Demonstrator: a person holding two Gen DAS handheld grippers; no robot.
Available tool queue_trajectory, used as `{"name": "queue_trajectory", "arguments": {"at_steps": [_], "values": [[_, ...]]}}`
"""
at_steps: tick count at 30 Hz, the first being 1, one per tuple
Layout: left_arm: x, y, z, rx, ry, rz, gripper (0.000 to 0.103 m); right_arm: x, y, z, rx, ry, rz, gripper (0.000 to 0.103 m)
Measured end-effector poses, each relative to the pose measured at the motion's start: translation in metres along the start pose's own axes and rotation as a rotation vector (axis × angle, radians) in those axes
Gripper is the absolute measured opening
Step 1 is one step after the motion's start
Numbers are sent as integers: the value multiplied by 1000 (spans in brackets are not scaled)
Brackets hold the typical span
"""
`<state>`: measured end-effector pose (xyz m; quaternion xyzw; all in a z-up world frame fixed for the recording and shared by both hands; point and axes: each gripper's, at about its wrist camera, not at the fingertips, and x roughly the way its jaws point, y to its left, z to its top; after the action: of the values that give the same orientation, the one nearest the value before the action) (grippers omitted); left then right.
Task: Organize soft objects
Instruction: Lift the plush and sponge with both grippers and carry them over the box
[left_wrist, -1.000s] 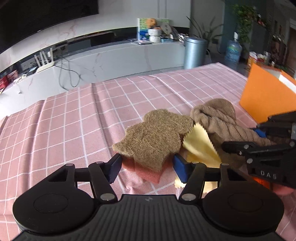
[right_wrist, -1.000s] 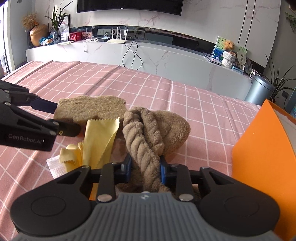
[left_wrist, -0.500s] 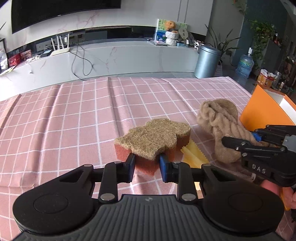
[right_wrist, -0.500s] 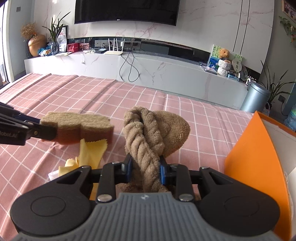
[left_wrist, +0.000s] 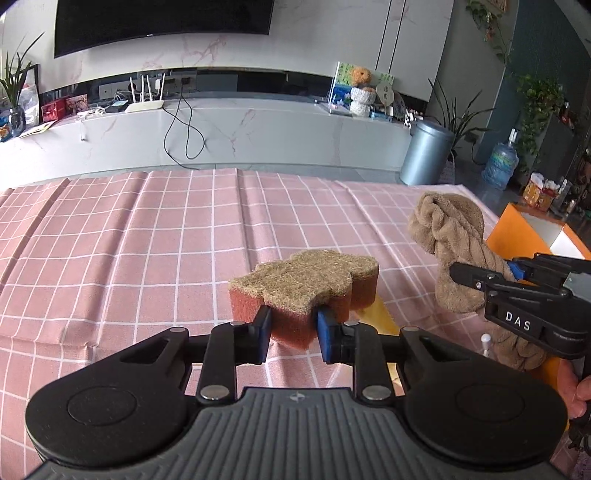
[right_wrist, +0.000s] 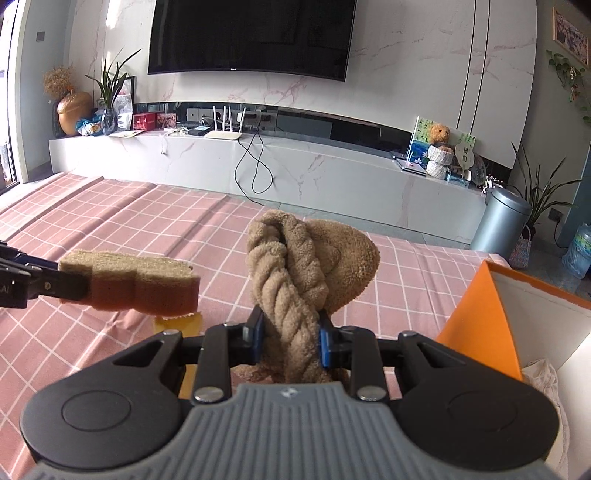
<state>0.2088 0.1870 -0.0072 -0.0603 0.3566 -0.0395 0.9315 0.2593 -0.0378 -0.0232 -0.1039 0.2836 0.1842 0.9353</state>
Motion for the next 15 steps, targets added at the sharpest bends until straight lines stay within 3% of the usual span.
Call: {"name": "queue_trajectory", "arguments": {"at_steps": [15], "values": [[-58, -35, -5, -61, -139, -55, 28, -81, 0, 8, -8, -96, 37, 27]]}}
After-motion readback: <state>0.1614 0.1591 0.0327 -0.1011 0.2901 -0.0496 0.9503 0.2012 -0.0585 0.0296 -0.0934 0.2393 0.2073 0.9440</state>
